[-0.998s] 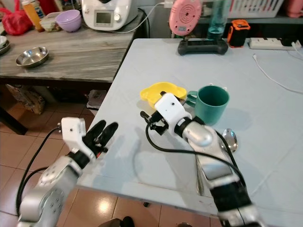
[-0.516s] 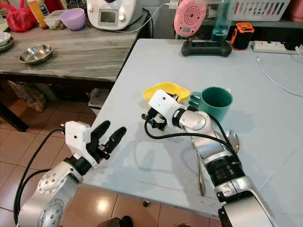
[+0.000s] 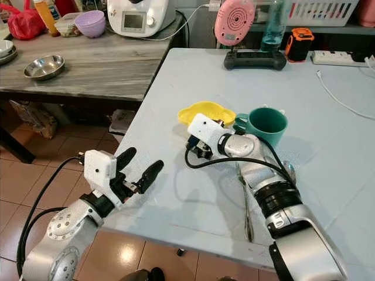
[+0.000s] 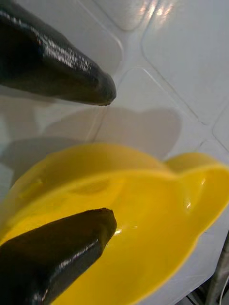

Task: Setting the table

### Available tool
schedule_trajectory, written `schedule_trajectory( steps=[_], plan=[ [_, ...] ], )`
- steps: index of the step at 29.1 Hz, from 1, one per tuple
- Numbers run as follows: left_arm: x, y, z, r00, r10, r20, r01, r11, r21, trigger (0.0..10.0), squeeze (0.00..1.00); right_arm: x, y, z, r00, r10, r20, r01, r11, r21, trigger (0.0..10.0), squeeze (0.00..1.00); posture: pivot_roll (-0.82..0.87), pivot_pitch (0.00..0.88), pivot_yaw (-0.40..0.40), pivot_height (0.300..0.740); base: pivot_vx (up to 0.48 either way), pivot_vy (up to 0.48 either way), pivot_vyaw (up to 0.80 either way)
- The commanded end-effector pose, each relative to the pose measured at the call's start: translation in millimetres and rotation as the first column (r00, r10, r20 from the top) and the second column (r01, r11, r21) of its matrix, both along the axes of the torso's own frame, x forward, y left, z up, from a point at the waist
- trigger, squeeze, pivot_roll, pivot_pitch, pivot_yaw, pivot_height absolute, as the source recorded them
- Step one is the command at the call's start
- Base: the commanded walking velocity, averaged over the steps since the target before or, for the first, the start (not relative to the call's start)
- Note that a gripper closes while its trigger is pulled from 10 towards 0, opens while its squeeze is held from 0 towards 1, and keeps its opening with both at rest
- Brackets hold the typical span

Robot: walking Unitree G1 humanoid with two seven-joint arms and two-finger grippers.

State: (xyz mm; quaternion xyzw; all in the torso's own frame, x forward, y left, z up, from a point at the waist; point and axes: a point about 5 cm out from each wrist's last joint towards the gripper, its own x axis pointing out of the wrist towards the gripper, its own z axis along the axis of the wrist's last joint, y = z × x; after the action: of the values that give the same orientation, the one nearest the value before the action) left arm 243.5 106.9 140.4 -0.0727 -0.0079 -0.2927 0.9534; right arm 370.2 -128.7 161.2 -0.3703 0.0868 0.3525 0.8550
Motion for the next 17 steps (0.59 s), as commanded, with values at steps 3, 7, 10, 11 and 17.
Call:
schedule_trajectory(
  steps=[3, 7, 10, 11, 17],
  plan=[
    [-2.5, -3.2, 4.4, 0.997, -0.065, 0.031, 0.065, 0.998, 0.003, 10.0, 1.00, 1.6, -0.3, -0.3, 1.000, 0.025, -0.014, -0.025, 0.999, -0.030, 0.0, 0.00, -0.11, 0.102, 0.088, 0.740, 0.000, 0.000, 0.00],
    [-3.7, -4.7, 4.2, 0.993, -0.113, 0.038, 0.112, 0.993, 0.032, 10.0, 1.00, 1.5, -1.3, -0.4, 0.999, 0.029, -0.013, -0.029, 0.999, -0.031, 0.0, 0.00, -0.11, 0.099, 0.089, 0.740, 0.000, 0.000, 0.00],
    [-4.1, -4.7, 4.4, 0.991, -0.127, 0.048, 0.125, 0.991, 0.055, 10.0, 1.00, 1.2, -1.4, -0.6, 0.999, 0.032, -0.010, -0.032, 0.999, -0.032, 0.0, 0.00, -0.11, 0.097, 0.091, 0.740, 0.000, 0.000, 0.00],
    [-3.3, -4.4, 3.9, 0.991, -0.127, 0.043, 0.125, 0.991, 0.055, 10.0, 0.18, 1.3, -1.1, -0.2, 0.999, 0.034, -0.006, -0.034, 0.999, -0.030, 0.0, 0.00, -0.11, 0.095, 0.094, 0.740, 0.000, 0.000, 0.00],
    [-1.6, -4.4, 3.3, 0.991, -0.127, 0.044, 0.124, 0.991, 0.059, 10.0, 0.00, 2.0, 0.5, 4.1, 0.999, 0.046, 0.017, -0.045, 0.999, -0.021, 0.0, 0.00, -0.11, 0.090, 0.096, 0.740, 0.000, 0.000, 0.00]
  ],
)
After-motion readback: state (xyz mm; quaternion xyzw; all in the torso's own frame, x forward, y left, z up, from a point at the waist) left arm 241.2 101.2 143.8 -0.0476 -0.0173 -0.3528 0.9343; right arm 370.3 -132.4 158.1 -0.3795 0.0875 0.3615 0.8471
